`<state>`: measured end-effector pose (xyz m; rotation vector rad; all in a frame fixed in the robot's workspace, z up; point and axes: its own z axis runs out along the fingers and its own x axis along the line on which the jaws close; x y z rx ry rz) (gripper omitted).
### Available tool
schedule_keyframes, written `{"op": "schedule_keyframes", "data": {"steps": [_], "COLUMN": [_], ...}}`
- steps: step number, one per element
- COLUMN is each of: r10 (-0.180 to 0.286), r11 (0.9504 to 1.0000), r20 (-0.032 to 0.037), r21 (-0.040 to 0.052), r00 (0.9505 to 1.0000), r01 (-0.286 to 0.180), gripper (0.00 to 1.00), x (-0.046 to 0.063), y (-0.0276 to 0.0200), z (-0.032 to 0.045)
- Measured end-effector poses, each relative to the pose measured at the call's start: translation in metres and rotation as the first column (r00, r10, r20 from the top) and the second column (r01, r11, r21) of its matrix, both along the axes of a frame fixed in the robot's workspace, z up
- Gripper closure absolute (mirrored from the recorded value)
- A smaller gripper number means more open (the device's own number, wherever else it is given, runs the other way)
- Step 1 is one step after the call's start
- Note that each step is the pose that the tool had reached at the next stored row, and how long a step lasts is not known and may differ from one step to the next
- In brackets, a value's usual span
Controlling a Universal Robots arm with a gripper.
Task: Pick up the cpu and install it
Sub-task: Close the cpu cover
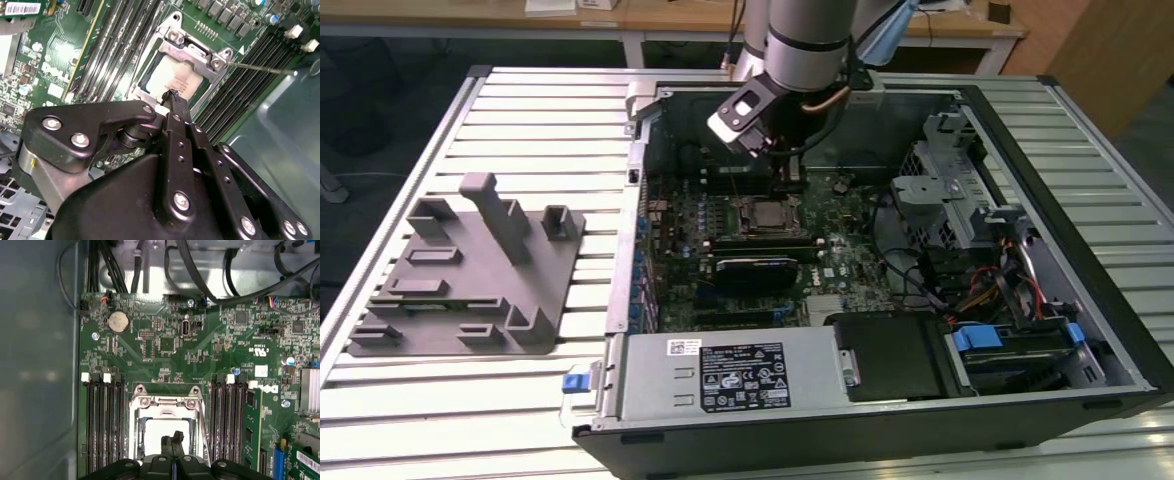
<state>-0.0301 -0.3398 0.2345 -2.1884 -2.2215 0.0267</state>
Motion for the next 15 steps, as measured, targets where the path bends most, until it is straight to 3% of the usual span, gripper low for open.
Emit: {"op": "schedule_keyframes", "data": {"steps": [7, 15], "r10": [0.009, 0.042], "r11": [1.0, 0.9991], "r20": [0.0025, 0.0029], "r21": [0.0001, 0.0], "r00": [1.0, 0.9991], "r01": [-0.009, -0.042], "gripper": [0.89, 0.89], "x": [-0.0062, -0.0064], "y": [-0.0001, -0.0002], "z": [-0.006, -0.0071]}}
